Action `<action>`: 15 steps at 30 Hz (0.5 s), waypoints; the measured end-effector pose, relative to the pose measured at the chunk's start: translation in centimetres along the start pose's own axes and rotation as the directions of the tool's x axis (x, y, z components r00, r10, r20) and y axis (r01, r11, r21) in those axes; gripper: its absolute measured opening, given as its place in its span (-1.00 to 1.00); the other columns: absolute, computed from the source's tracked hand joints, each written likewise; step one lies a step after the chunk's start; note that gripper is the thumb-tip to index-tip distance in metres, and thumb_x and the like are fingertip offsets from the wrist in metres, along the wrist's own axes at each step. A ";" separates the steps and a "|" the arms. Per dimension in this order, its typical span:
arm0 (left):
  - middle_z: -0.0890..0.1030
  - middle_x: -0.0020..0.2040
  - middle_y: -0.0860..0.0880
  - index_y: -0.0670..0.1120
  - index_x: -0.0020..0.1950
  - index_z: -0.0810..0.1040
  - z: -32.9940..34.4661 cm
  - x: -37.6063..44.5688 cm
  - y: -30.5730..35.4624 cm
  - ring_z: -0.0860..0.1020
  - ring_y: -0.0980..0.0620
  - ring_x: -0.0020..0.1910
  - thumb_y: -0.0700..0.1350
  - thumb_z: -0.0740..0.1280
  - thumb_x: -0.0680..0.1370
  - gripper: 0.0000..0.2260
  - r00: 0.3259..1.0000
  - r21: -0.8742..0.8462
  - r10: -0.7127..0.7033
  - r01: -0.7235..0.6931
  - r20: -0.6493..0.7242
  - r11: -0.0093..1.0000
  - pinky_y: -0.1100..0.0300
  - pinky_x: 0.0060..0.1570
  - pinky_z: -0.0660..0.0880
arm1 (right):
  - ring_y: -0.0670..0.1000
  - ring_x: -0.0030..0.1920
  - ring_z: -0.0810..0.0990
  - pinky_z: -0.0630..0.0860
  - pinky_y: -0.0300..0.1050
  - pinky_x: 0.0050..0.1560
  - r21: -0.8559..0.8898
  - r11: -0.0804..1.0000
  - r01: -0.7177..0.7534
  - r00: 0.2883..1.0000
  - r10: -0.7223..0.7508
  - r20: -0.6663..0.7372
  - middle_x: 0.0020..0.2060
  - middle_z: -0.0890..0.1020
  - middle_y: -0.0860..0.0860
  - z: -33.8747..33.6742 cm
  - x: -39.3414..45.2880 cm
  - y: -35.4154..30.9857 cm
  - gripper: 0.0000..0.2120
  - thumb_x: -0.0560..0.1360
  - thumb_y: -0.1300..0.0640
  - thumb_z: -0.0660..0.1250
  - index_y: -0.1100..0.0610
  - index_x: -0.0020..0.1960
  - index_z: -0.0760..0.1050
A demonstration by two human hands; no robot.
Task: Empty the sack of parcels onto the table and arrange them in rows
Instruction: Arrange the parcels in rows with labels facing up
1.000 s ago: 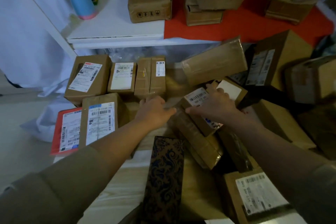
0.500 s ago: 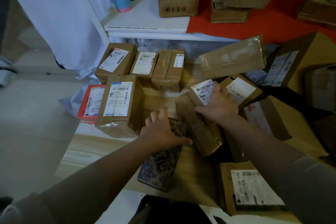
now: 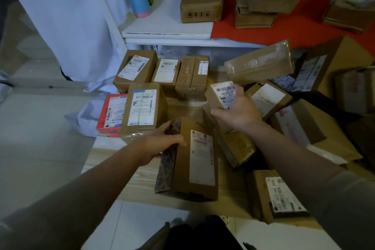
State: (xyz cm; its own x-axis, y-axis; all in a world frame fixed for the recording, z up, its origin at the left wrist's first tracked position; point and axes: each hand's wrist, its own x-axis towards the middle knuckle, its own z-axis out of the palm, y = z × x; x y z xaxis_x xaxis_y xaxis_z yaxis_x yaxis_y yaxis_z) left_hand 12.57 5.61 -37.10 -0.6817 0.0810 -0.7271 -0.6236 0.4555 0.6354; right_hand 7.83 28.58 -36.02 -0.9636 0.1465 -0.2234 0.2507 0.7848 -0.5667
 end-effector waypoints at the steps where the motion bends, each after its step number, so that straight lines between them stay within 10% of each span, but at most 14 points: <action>1: 0.55 0.18 -0.03 0.22 0.54 0.17 -0.3 -0.2 -0.6 0.50 -0.10 0.17 -0.09 0.49 0.41 -0.20 1.000 -0.054 0.000 0.001 0.010 0.999 -0.06 0.19 0.46 | 0.17 0.28 0.44 0.44 0.07 0.14 0.013 1.000 0.000 1.000 0.000 -0.002 0.29 0.38 0.10 0.5 -0.4 -0.5 -0.07 0.35 -0.20 0.50 -0.01 0.53 0.06; 11: 0.55 0.19 -0.23 0.06 0.27 0.50 -2.6 -2.0 -8.0 0.55 -0.22 0.15 -0.12 0.34 0.50 -0.66 0.978 -0.345 -0.064 0.131 0.198 0.930 -0.09 0.13 0.54 | 0.13 0.32 0.43 0.49 0.10 0.19 0.105 0.992 -0.067 0.998 0.068 -0.004 0.36 0.39 0.06 4.5 -3.3 -2.7 -0.04 0.32 -0.20 0.52 -0.04 0.53 0.06; 15: 0.55 0.16 -0.23 -0.08 0.27 0.48 -3.3 -2.5 -10.9 0.56 -0.21 0.12 -0.07 0.32 0.47 -0.63 0.973 -0.472 -0.113 0.198 0.202 0.859 -0.09 0.07 0.58 | 0.12 0.25 0.47 0.44 -0.06 -0.08 0.137 0.986 -0.096 0.995 0.096 0.010 0.33 0.41 0.05 6.8 -4.2 -3.9 -0.07 0.35 -0.15 0.53 -0.07 0.53 0.07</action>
State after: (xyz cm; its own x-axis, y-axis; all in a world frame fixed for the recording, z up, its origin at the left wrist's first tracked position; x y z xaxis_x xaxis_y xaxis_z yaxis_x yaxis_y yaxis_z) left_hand 19.84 -2.53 -41.33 -0.5156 0.2068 -0.8315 -0.8510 -0.0111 0.5250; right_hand 11.52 20.83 -38.27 -0.9343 0.2150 -0.2845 0.3525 0.6772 -0.6458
